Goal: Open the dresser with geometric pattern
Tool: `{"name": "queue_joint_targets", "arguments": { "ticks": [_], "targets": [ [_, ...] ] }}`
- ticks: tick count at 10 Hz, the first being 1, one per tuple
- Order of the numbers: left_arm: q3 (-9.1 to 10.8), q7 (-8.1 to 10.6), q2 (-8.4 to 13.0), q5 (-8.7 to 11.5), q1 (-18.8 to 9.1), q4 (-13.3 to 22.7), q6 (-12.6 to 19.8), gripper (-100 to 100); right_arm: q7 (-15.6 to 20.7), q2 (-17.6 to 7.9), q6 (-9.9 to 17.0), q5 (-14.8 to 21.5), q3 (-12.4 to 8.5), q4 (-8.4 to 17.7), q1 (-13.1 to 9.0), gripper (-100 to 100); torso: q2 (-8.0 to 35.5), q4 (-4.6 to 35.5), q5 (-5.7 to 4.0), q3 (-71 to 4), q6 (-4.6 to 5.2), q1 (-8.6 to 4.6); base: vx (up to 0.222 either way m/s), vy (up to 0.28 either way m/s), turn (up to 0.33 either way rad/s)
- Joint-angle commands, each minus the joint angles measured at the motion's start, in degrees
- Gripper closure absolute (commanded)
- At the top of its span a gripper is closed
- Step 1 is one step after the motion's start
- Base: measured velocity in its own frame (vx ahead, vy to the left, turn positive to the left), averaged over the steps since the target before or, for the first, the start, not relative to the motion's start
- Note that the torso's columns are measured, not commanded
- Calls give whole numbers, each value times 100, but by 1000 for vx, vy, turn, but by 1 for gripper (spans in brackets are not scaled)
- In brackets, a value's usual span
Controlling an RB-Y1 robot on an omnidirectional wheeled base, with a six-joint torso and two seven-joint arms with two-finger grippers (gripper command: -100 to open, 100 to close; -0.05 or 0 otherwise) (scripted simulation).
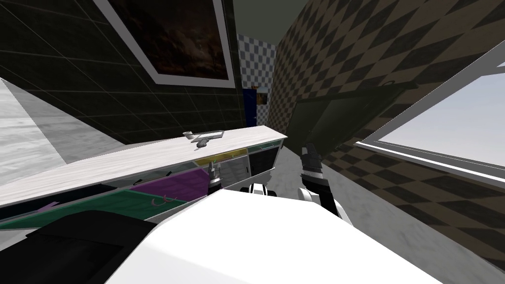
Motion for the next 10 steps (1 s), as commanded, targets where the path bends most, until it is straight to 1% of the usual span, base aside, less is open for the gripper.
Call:
{"name": "queue_joint_targets", "arguments": {
  "ticks": [1,2,4,5,6,7,10],
  "targets": [
    [-52,-2,-82,-32,87,137,-251,100,0,0,0,0,0,0,0,0,12,12,-13,2,-7,-5,8,21,-24],
    [-67,-3,-105,-42,110,174,-316,100,0,0,0,0,0,0,0,0,25,19,-19,12,-9,-12,9,26,-10],
    [-110,-8,-174,-70,178,287,-510,100,0,0,0,0,0,0,0,0,19,6,1,14,-12,3,4,21,-12],
    [-106,-9,-158,-69,140,270,-450,100,0,0,0,0,0,0,0,0,11,1,7,10,-10,9,0,0,0],
    [-85,10,-96,-47,146,127,-302,100,0,0,0,0,0,0,0,0,6,1,6,6,-8,9,-79,-64,31],
    [-76,18,-74,-38,147,76,-247,100,0,1,0,0,1,0,-1,0,30,5,0,17,-14,-9,-138,-96,36],
    [-22,66,58,17,154,-228,84,100,0,2,0,0,2,0,-3,0,53,29,-28,25,-13,-26,-182,-123,39]
  ]
}}
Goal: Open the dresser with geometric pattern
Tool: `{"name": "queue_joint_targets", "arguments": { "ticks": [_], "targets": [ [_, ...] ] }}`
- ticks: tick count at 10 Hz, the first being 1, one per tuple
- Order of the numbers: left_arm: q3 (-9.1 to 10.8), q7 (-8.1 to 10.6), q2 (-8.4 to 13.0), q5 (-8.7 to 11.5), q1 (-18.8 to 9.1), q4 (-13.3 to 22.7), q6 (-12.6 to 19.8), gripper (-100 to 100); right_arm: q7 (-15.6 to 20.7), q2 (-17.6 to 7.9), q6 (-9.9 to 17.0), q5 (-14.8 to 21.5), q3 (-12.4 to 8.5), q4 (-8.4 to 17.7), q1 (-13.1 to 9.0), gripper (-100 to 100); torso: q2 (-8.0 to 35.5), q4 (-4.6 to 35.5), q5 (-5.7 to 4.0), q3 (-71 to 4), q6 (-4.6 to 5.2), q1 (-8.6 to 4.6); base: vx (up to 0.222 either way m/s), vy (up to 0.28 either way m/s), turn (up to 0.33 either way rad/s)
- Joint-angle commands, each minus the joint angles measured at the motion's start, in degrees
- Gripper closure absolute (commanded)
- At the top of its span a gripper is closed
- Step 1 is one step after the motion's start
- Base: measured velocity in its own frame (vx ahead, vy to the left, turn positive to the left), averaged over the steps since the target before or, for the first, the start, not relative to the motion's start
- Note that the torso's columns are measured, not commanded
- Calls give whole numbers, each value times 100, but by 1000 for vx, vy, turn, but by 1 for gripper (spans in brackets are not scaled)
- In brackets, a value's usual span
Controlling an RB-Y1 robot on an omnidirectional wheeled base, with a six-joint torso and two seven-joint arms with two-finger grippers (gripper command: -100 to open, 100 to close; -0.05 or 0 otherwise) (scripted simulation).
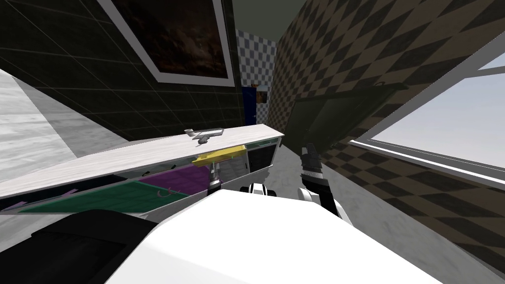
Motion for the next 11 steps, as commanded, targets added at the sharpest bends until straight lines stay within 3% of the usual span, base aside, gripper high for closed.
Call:
{"name": "queue_joint_targets", "arguments": {
  "ticks": [1,2,5,11],
  "targets": [
    [9,21,43,17,4,-61,123,100,0,0,0,0,0,0,1,0,-11,7,-12,-10,-6,3,-67,-49,5],
    [70,56,142,72,-32,-224,433,-100,0,-1,0,0,-1,0,2,0,-42,-2,-6,-26,2,15,-36,-41,22],
    [138,85,245,126,-85,-405,700,-100,0,-1,0,0,-1,0,3,0,-56,-26,23,-30,10,25,-30,-40,14],
    [309,158,503,261,-216,-856,1368,-100,0,-1,0,0,-1,0,3,0,0,19,-26,-3,5,-26,-27,-37,12]
  ]
}}
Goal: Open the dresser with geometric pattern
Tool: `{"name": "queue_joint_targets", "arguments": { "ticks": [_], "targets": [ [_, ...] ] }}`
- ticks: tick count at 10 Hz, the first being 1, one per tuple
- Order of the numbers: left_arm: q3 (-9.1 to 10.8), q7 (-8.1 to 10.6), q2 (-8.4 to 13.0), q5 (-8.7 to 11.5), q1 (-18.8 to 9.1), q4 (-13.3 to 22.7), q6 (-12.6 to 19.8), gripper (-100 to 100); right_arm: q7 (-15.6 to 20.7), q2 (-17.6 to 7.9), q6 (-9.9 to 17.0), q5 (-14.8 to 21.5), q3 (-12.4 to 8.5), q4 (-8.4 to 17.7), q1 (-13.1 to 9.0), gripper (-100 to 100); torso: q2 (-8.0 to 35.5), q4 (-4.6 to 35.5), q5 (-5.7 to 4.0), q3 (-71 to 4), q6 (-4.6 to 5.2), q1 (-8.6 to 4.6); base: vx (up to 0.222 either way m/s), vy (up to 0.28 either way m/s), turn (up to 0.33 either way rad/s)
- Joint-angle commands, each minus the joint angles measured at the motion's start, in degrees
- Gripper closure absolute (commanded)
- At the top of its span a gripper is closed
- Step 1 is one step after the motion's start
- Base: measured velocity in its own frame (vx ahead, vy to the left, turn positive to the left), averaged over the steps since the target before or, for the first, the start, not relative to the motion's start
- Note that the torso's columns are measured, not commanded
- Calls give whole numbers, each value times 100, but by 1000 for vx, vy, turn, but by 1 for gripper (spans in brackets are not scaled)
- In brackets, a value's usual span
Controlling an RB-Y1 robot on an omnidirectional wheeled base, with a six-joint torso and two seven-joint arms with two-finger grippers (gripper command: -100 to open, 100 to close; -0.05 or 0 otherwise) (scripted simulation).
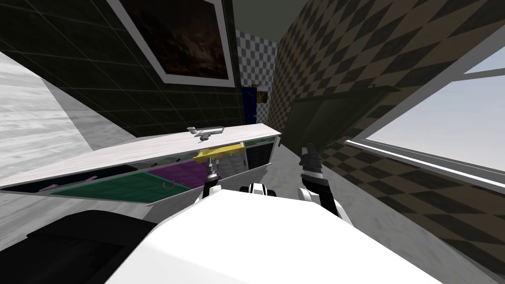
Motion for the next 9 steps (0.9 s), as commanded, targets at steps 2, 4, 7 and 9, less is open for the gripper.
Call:
{"name": "queue_joint_targets", "arguments": {
  "ticks": [2,4,7,9],
  "targets": [
    [72,17,86,41,-46,-245,162,-100,0,0,0,0,0,0,0,0,11,9,-9,7,2,-10,-13,-18,9],
    [63,23,94,57,-38,-180,322,-100,0,0,0,0,0,0,0,0,20,21,-23,9,0,-20,-9,-10,4],
    [45,16,73,58,6,-122,420,0,0,0,0,0,0,0,0,0,-19,-19,22,-7,6,16,0,0,0],
    [37,14,64,57,25,-95,446,0,0,0,0,0,0,0,0,0,-37,-33,37,-16,7,32,0,0,0]
  ]
}}
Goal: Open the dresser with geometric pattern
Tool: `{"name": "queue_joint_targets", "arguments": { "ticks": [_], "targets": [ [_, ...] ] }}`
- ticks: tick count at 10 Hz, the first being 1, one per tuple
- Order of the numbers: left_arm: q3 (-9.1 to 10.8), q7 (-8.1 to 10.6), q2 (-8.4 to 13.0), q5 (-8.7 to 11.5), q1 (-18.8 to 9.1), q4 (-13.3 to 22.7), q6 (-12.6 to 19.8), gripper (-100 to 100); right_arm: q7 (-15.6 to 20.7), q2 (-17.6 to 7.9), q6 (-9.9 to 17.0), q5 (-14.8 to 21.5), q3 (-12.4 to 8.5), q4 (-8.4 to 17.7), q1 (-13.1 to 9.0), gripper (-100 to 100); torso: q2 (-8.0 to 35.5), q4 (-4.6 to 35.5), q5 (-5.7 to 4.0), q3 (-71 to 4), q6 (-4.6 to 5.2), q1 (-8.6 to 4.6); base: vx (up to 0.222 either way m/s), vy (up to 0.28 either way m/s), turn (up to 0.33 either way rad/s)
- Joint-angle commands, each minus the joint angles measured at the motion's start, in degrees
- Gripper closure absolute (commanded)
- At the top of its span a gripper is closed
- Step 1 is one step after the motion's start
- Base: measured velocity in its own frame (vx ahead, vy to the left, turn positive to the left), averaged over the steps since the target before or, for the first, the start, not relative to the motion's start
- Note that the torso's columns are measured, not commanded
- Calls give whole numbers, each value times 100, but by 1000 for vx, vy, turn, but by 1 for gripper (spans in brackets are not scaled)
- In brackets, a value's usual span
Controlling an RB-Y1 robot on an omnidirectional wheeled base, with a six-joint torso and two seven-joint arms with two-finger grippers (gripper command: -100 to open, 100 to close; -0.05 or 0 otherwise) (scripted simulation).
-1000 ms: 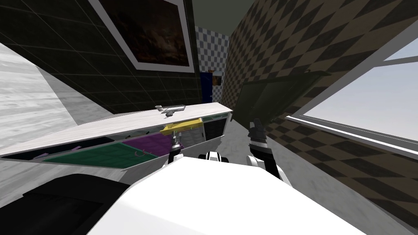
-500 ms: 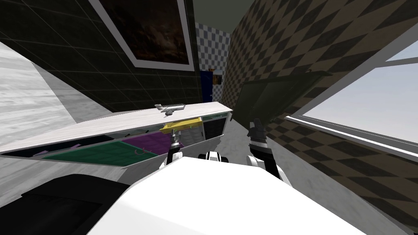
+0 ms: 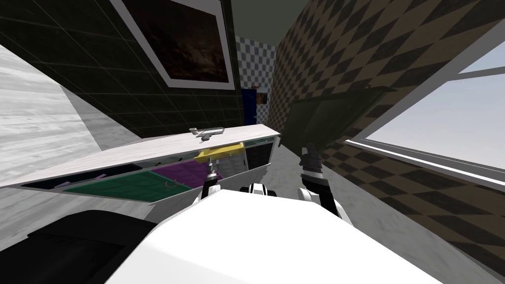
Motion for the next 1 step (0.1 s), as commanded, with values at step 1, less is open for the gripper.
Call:
{"name": "queue_joint_targets", "arguments": {
  "ticks": [1],
  "targets": [
    [-2,-1,-3,0,6,8,8,0,0,0,0,0,0,0,0,0,-4,-5,5,-2,0,5,0,0,0]
  ]
}}
